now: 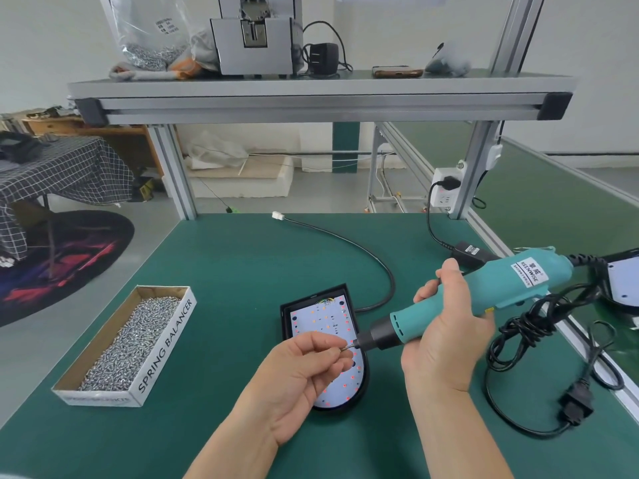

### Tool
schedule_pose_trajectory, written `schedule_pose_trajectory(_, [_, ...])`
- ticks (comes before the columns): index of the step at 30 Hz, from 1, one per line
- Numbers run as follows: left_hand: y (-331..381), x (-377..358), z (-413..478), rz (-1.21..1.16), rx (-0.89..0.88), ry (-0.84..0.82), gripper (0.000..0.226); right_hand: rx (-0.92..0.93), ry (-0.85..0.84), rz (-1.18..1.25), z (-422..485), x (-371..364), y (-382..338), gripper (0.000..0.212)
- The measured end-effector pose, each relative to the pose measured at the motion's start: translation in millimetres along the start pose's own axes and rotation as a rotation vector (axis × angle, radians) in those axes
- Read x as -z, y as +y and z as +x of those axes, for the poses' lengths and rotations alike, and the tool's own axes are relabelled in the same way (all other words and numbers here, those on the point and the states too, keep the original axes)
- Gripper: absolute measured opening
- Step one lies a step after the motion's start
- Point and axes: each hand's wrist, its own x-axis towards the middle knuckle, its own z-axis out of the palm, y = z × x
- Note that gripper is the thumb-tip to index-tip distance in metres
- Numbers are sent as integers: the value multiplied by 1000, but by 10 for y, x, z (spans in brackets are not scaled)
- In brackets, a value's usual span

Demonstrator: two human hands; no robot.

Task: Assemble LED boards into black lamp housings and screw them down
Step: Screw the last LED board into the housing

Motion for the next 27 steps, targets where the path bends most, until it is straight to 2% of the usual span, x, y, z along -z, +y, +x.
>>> schedule_pose_trajectory(3, [-37,-37,-14,138,-128,13,33,-9,6,-5,27,-9,2,20])
schedule_pose_trajectory(8, [-87,-106,-35,451,-318,78,33,-76,55,-6,127,16,28,22])
schedule_pose_trajectory(16, [-153,-166,-71,553,-457,130,43,-128,71,-3,173,52,55,25])
schedule_pose_trajectory(20, [-193,-156,-54,424,-391,146,38,-146,83,1,190,56,56,23])
schedule_pose_trajectory(23, [-193,-124,-22,86,-182,80,23,-156,93,-7,197,62,59,22])
schedule_pose_trajectory(25, [-174,-123,-10,-100,-53,55,27,-148,95,-3,196,59,59,21])
schedule_pose_trajectory(27, [-153,-124,-10,-154,7,60,32,-135,89,2,193,53,48,21])
